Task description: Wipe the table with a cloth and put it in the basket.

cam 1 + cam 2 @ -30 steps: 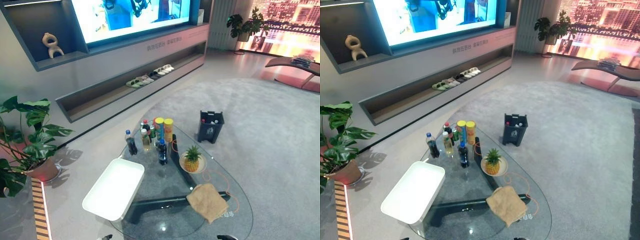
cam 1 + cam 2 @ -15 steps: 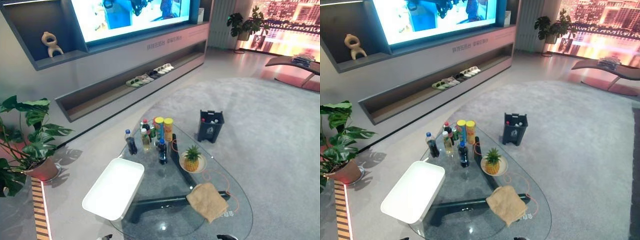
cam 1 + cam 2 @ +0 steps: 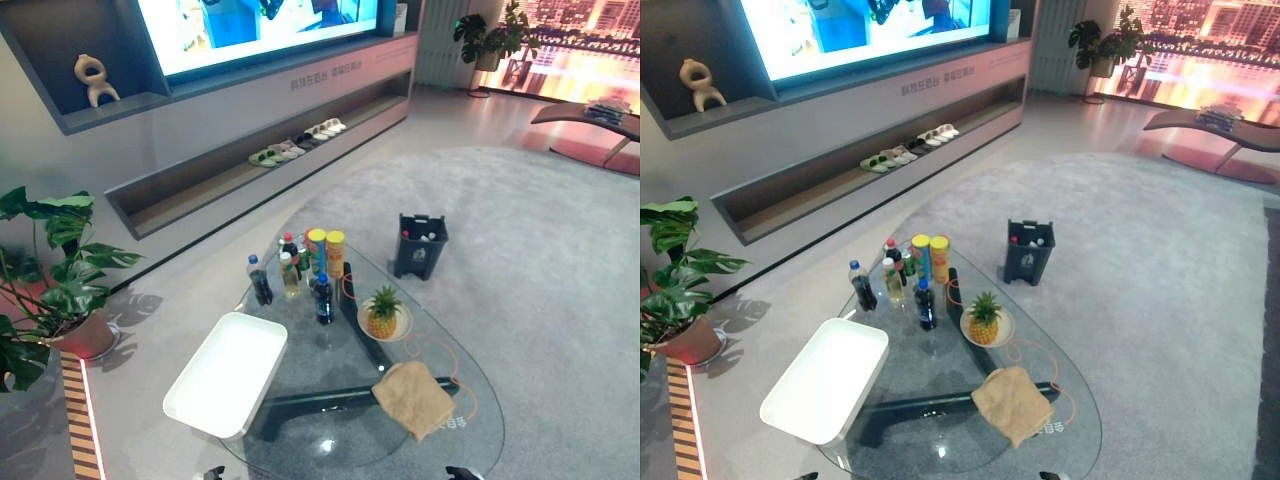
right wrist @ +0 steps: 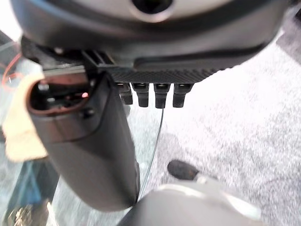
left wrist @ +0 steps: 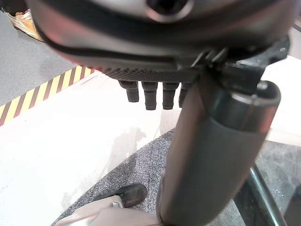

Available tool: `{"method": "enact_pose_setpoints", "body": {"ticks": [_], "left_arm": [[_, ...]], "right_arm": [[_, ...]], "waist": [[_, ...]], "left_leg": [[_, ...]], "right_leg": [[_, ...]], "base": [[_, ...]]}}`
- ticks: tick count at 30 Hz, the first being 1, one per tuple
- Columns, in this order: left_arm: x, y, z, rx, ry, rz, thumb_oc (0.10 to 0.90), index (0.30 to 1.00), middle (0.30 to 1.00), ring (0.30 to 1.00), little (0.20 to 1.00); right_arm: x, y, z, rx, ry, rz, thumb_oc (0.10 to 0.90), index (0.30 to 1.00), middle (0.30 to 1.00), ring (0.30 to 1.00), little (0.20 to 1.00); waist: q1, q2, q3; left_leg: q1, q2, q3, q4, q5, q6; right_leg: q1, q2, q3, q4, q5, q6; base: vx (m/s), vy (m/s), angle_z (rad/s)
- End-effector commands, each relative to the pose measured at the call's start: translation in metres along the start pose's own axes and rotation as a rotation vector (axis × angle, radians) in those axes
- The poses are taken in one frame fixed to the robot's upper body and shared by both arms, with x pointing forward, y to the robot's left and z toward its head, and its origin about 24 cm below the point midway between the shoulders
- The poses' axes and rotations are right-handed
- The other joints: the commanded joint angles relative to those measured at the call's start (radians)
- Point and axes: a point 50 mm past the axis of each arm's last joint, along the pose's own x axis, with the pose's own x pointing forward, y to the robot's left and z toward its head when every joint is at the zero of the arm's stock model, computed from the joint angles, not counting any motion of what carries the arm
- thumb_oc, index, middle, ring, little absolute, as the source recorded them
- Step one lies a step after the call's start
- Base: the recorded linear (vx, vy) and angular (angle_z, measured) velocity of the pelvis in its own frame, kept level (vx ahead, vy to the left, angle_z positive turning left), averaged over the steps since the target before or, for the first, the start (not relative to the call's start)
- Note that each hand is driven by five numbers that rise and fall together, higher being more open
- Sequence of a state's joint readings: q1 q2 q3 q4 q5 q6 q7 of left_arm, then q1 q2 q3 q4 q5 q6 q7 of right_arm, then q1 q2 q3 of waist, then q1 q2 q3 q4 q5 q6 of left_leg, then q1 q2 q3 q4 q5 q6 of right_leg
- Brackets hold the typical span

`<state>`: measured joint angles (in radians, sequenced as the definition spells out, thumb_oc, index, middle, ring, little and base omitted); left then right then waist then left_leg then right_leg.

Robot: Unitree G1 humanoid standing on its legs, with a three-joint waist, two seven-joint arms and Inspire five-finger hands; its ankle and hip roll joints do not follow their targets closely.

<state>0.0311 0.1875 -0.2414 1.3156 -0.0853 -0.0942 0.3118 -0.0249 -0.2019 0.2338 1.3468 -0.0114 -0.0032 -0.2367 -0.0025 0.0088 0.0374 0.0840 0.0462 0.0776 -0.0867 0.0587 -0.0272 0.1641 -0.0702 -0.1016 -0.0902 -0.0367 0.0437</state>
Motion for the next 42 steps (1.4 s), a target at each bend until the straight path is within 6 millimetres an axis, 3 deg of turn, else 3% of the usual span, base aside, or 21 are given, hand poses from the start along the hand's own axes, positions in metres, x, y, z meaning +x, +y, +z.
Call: {"method": "enact_pose_setpoints", "body": {"ticks": [1,9,11,17,22,29,36,42], "left_arm": [[0.008,0.009,0.036,-0.034,-0.078,0.022,0.8,0.9,0.9,0.9,0.9],[0.007,0.014,0.047,-0.007,-0.182,0.07,0.8,0.9,0.9,0.9,0.9],[0.006,0.017,0.052,0.007,-0.225,0.087,0.8,0.9,0.9,0.9,0.9],[0.006,0.028,0.063,-0.006,-0.28,0.11,0.8,0.9,0.9,0.9,0.9],[0.003,0.027,0.092,-0.059,-0.375,0.108,0.8,0.9,0.9,0.9,0.9],[0.001,0.028,0.117,-0.108,-0.442,0.101,0.8,0.9,0.9,0.9,0.9],[0.0,0.029,0.125,-0.137,-0.461,0.094,0.8,0.9,0.9,0.9,0.9],[-0.004,0.026,0.139,-0.154,-0.507,0.091,0.8,0.9,0.9,0.9,0.9]], "right_arm": [[0.004,-0.031,0.025,0.062,-0.111,-0.188,0.8,0.9,0.9,0.9,0.9],[-0.006,-0.056,0.079,0.264,-0.405,-0.397,0.8,0.9,0.9,0.9,0.9],[-0.015,-0.07,0.11,0.329,-0.513,-0.459,0.8,0.9,0.9,0.9,0.9],[-0.044,-0.092,0.163,0.465,-0.714,-0.529,0.8,0.9,0.9,0.9,0.9],[-0.075,-0.114,0.204,0.492,-0.898,-0.607,0.8,0.9,0.9,0.9,0.9],[-0.101,-0.147,0.242,0.531,-0.993,-0.731,0.8,0.9,0.9,0.9,0.9],[-0.108,-0.171,0.254,0.524,-0.94,-0.865,0.8,0.9,0.9,0.9,0.9],[-0.123,-0.19,0.268,0.555,-1.006,-0.896,0.8,0.9,0.9,0.9,0.9]], "waist": [[0.007,-0.02,0.061],[0.05,-0.064,0.152],[0.06,-0.073,0.189],[0.058,-0.079,0.257],[0.05,-0.067,0.328],[0.053,-0.045,0.396],[0.053,-0.019,0.447],[0.054,0.0,0.483]], "left_leg": [[0.02,0.002,-0.011,0.027,-0.057,0.017],[-0.076,-0.008,-0.042,0.085,-0.059,0.031],[-0.11,-0.012,-0.056,0.11,-0.06,0.033],[-0.179,-0.017,-0.064,0.184,-0.07,0.038],[-0.292,-0.03,-0.064,0.276,-0.073,0.036],[-0.415,-0.049,-0.056,0.358,-0.077,0.034],[-0.488,-0.059,-0.041,0.41,-0.083,0.035],[-0.549,-0.066,-0.033,0.456,-0.092,0.038]], "right_leg": [[-0.083,-0.02,-0.027,0.095,0.039,0.011],[-0.151,-0.011,-0.042,0.136,0.045,0.006],[-0.173,-0.009,-0.048,0.148,0.051,0.004],[-0.22,-0.01,-0.051,0.194,0.046,-0.002],[-0.314,-0.022,-0.05,0.258,0.042,-0.012],[-0.431,-0.031,-0.055,0.324,0.038,-0.02],[-0.509,-0.041,-0.059,0.372,0.031,-0.025],[-0.576,-0.047,-0.049,0.42,0.025,-0.025]], "base": [[-0.06,0.001,-0.07],[-0.11,-0.097,0.01],[-0.11,-0.091,0.09],[-0.05,-0.026,0.14],[-0.1,0.055,0.02],[-0.09,0.055,0.03],[-0.05,0.048,0.04],[-0.04,0.045,-0.05]]}}
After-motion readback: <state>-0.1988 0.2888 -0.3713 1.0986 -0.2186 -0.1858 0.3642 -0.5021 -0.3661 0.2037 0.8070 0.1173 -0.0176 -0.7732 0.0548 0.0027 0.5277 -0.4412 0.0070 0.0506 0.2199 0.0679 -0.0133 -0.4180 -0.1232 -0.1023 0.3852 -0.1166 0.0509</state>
